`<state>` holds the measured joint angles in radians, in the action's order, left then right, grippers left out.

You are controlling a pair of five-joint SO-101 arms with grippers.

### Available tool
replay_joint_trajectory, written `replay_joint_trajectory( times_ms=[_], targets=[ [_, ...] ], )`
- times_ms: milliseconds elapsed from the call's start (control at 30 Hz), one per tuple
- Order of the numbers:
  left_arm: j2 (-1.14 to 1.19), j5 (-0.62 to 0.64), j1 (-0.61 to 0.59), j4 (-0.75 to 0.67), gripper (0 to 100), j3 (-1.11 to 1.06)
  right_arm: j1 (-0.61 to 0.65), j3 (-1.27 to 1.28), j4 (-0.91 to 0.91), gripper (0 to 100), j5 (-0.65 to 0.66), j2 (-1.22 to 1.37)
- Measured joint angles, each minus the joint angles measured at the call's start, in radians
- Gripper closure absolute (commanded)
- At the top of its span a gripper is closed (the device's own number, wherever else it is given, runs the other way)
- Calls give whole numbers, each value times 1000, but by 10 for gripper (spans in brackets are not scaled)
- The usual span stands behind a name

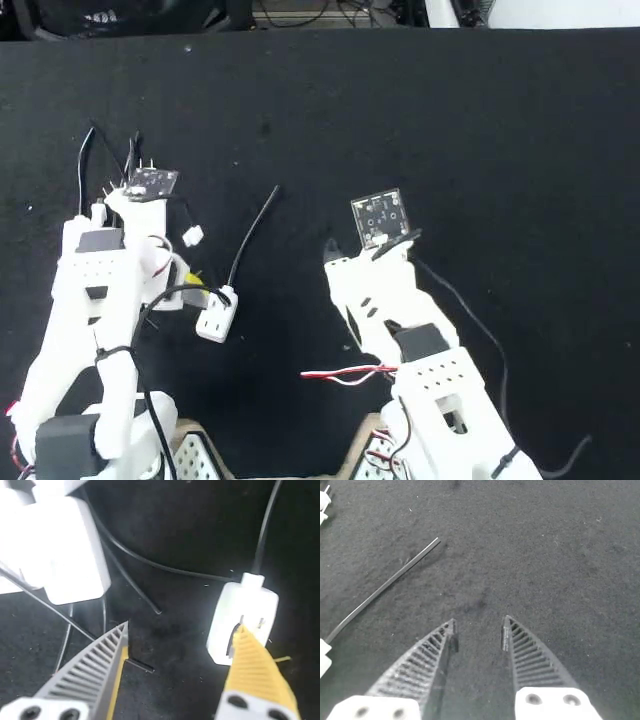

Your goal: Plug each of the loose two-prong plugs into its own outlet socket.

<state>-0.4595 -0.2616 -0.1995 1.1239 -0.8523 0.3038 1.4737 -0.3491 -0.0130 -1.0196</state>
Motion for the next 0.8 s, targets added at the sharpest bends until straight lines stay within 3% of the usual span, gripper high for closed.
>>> replay_joint_trajectory(
  times_ms=[333, 533, 800],
  targets=[
    [0, -6, -8, 0, 685, 0, 0, 0, 0, 858, 0, 0],
    [0, -6, -8, 0, 810, 0, 0, 0, 0, 858, 0, 0],
    [0, -6, -8, 0, 818, 0, 0, 0, 0, 858, 0, 0]
  ],
)
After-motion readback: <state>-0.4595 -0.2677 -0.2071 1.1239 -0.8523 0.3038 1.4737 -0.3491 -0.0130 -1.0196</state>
